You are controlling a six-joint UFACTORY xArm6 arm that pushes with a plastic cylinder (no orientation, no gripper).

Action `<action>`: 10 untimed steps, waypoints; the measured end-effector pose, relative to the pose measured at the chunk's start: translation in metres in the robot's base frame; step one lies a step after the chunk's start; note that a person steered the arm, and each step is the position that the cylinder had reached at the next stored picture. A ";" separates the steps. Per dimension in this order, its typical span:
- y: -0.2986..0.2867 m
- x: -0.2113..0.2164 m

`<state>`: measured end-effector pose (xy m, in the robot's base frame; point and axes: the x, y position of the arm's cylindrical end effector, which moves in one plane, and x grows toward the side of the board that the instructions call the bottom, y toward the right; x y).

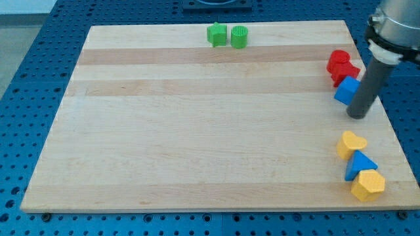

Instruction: Separate the yellow heart blue triangle and yellow hexagon in different directions

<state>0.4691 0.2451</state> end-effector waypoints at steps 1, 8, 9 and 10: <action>0.000 0.017; -0.010 0.084; -0.019 0.084; -0.021 0.077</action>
<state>0.5463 0.2238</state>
